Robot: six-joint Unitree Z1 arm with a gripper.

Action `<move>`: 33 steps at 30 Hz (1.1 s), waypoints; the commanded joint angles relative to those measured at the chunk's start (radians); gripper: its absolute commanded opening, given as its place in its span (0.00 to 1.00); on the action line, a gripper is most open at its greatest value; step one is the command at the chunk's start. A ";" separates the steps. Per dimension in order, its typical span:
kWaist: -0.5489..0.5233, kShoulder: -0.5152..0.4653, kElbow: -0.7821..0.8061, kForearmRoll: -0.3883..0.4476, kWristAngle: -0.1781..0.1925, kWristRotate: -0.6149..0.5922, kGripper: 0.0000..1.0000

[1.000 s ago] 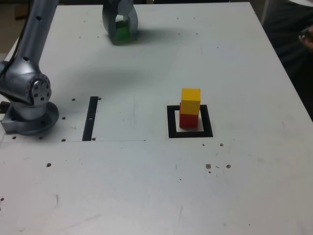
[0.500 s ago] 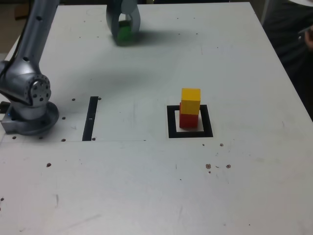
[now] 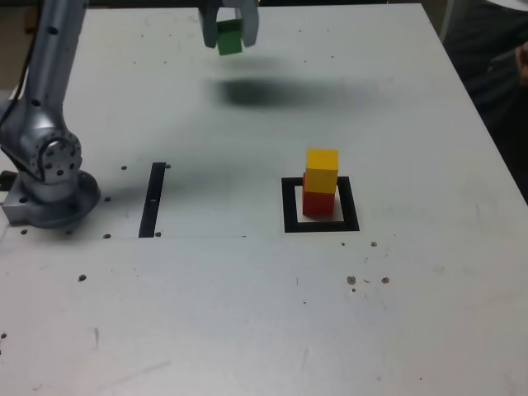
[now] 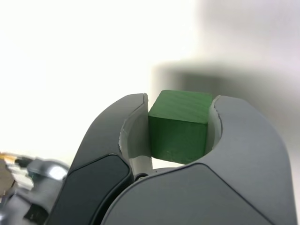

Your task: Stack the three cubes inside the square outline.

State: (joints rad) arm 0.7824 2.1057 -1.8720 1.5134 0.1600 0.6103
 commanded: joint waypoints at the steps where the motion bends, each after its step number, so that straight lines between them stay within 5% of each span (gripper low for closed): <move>1: -0.040 -0.056 0.034 0.001 -0.004 -0.025 0.28; 15: -0.375 -0.228 0.172 0.015 -0.047 -0.215 0.28; 33: -0.723 -0.201 0.110 0.083 -0.068 -0.358 0.28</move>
State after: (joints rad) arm 0.0836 1.8878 -1.7456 1.5827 0.0938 0.2599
